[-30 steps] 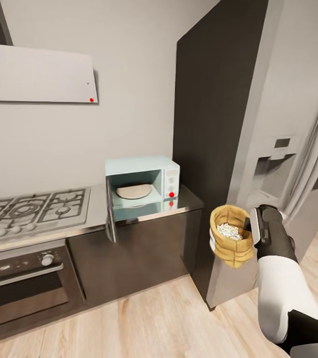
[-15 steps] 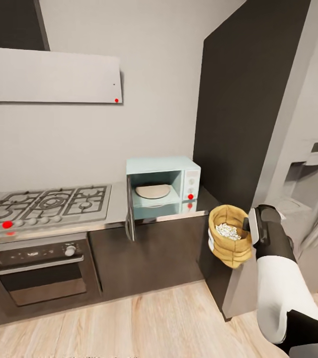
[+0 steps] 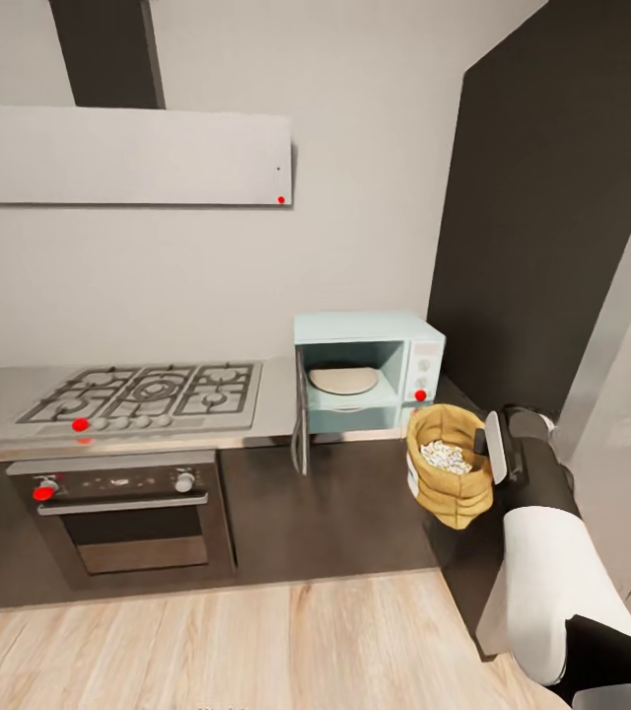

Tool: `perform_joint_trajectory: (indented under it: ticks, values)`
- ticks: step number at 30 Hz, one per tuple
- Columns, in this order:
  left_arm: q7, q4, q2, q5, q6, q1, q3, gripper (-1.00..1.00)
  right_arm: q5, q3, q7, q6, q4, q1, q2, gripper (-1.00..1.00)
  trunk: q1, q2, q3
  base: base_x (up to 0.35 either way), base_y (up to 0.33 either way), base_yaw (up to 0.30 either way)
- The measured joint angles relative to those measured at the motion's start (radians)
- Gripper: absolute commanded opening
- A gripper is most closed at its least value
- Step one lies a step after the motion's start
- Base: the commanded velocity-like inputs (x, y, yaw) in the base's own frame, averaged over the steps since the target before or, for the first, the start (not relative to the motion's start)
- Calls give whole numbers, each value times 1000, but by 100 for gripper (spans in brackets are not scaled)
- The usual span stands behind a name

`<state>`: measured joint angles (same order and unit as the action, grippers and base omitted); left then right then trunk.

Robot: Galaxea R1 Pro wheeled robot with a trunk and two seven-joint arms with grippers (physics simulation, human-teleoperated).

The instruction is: In the kitchen, take the popcorn bag from the countertop, put it into the microwave, and heat it until the popcorn is cooked so the cooked popcorn ends up inside the bag.

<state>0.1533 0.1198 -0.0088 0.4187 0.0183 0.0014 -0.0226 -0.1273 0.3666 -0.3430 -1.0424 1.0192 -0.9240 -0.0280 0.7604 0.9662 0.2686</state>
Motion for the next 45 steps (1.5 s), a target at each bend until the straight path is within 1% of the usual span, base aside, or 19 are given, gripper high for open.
perform_joint_trajectory:
  ticks: [26,34,36,38,40,43,45]
  values:
    - [0,0,-2,0,0,0,0,100,0,1,1,0,0,0,0,-100,0,0,0,0,0,268]
    - [0,0,-1,0,0,0,-1,100,1,2,1,0,-1,0,1,-100,0,0,0,0,0,29]
    - [0,1,-1,0,0,0,-2,100,4,1,14,0,-1,0,0,-100,0,0,0,0,0,0]
    - [0,1,-2,0,0,0,-2,100,3,1,41,0,-2,0,1,-100,0,0,0,0,0,0]
    - [1,0,-1,-1,2,0,-4,100,-9,0,38,0,-5,8,-2,-100,0,0,0,0,0,0]
    - [1,0,-1,-1,2,0,-4,100,-7,0,38,0,-5,8,-2,-100,0,0,0,0,0,0]
    - [1,0,0,-1,2,0,-4,100,-23,-2,38,0,-4,10,3,-100,0,0,0,0,0,0]
